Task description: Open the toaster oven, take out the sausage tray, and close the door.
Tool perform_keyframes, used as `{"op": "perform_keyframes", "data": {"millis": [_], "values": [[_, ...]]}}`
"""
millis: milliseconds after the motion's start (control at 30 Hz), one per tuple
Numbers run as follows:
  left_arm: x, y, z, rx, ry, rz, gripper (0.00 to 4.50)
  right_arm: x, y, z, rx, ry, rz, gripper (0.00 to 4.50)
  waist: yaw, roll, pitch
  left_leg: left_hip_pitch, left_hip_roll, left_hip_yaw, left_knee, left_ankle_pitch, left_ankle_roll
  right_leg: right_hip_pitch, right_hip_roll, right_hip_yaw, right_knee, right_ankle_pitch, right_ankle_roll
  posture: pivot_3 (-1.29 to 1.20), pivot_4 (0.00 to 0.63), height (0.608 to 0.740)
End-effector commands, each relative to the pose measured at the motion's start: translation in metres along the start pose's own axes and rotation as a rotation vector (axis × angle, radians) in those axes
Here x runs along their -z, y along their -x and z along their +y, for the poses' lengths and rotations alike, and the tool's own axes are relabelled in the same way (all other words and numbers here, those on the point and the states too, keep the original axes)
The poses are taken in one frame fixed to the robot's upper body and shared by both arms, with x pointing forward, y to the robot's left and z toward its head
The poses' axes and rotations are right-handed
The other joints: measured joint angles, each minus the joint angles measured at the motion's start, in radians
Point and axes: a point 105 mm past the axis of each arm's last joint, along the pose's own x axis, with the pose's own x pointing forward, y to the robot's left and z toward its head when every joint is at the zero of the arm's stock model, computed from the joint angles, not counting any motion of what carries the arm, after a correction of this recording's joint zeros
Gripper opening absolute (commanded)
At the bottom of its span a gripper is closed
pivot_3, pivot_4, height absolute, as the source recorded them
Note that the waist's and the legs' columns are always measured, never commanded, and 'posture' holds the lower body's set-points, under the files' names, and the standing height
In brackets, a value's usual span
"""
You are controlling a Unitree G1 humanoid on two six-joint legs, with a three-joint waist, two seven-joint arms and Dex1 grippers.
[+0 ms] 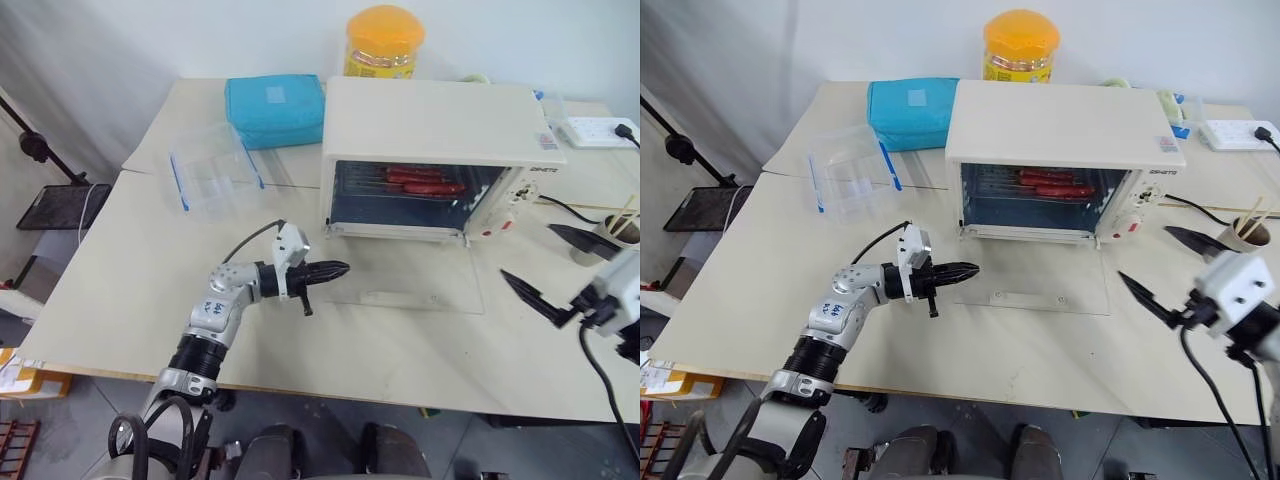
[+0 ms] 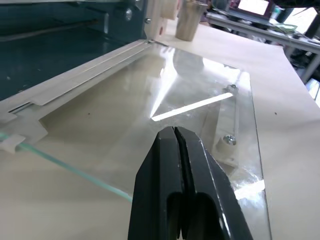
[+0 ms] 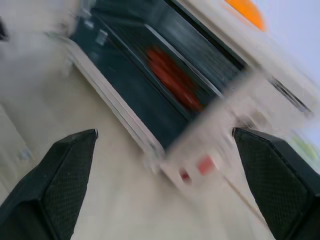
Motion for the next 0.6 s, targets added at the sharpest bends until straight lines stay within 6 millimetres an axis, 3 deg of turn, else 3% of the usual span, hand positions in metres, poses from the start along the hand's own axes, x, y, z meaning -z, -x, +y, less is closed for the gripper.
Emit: {"op": "perform_keyframes", "data": {"millis": [33,133,233,267,367,467,600], "values": [[-0.013,0.006,-0.007,0.000,-0.027,-0.051,0.02,-0.010,-0.029,0.016,-0.028,0.064,-0.014,4.50,0.004,0.000,0.000,0.000,0.000,0.000,0.000,0.000,0.000,0.000,0.000,0.000,0.000,0.000,0.000,0.00,0.150,0.740],[-0.016,0.017,-0.013,-0.018,-0.031,-0.083,0.20,-0.015,-0.077,0.022,0.059,0.221,0.041,4.50,-0.003,0.000,0.000,-0.001,-0.001,-0.001,0.000,0.000,0.000,-0.001,-0.001,0.000,0.000,0.000,0.000,0.00,0.150,0.740],[-0.021,0.023,-0.016,-0.026,-0.006,-0.121,0.89,-0.019,-0.096,0.017,0.131,0.297,0.064,4.50,0.001,0.000,0.000,-0.005,0.000,0.000,0.001,0.001,-0.001,-0.007,0.000,0.001,0.004,0.000,-0.001,0.00,0.150,0.740],[-0.027,0.030,-0.019,-0.039,-0.007,-0.148,1.00,-0.024,-0.112,0.022,0.124,0.329,0.033,4.50,0.001,0.000,0.000,-0.005,0.000,-0.001,0.001,0.001,-0.001,-0.007,0.000,0.000,0.004,0.000,-0.001,0.00,0.150,0.740],[-0.038,0.049,-0.023,-0.082,-0.023,-0.185,1.88,-0.025,-0.148,0.029,0.118,0.428,0.020,4.50,-0.020,-0.001,0.000,-0.007,-0.001,0.001,0.001,0.001,-0.001,-0.009,-0.001,0.001,0.005,-0.001,-0.001,0.00,0.150,0.740],[-0.044,0.057,-0.023,-0.119,-0.019,-0.205,2.81,-0.018,-0.169,0.027,0.130,0.527,0.045,4.50,-0.022,-0.001,0.000,-0.007,-0.001,-0.001,0.000,0.001,-0.001,-0.009,-0.001,-0.001,0.006,-0.001,-0.001,0.00,0.150,0.740],[-0.046,0.061,-0.026,-0.128,-0.015,-0.198,3.86,-0.026,-0.191,0.019,0.183,0.613,0.023,4.50,-0.030,-0.001,0.000,-0.008,-0.001,-0.001,0.000,0.001,-0.001,-0.010,-0.001,0.000,0.005,-0.001,-0.001,0.00,0.150,0.740]]}}
